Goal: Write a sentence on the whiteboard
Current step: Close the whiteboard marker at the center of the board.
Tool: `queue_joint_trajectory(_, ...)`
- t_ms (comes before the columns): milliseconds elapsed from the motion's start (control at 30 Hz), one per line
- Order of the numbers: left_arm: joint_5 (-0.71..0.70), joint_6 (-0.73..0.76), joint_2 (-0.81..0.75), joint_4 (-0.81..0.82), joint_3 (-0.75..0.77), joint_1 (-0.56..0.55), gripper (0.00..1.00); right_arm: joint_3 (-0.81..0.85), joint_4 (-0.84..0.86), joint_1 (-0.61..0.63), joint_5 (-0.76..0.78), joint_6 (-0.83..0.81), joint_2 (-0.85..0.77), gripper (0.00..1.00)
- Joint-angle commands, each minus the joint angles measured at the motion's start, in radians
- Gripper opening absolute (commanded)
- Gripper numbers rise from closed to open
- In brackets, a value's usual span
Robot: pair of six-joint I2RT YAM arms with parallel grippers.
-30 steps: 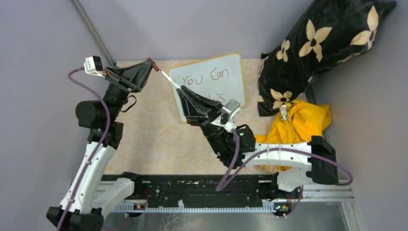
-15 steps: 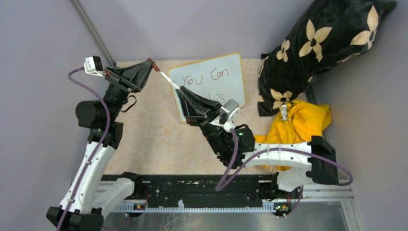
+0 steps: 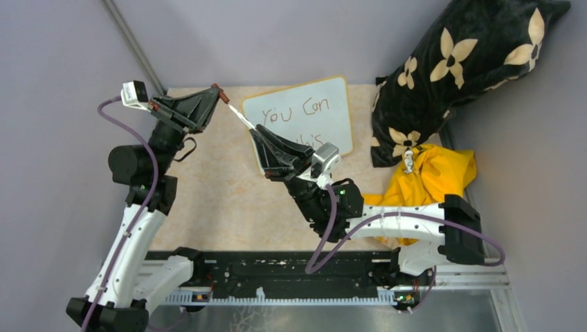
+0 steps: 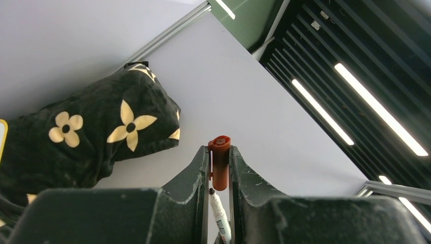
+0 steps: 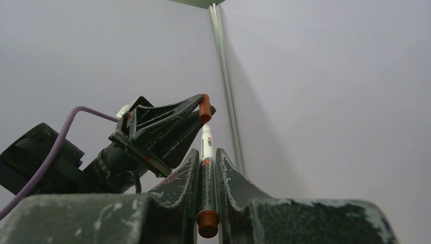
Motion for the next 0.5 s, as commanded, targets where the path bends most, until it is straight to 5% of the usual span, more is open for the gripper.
queue_joint_trajectory(0, 0.007, 0.0, -0.015, 0.025, 0.011, -0.01, 0.0, 0.062, 0.03, -0.014, -0.011, 0.013, 0.004, 0.0)
queue_joint_trajectory(467, 0.001, 0.008, -0.018, 0.024, 0.001, -0.011, 0.0, 0.065, 0.034, -0.016, -0.014, 0.012, 0.0, 0.0)
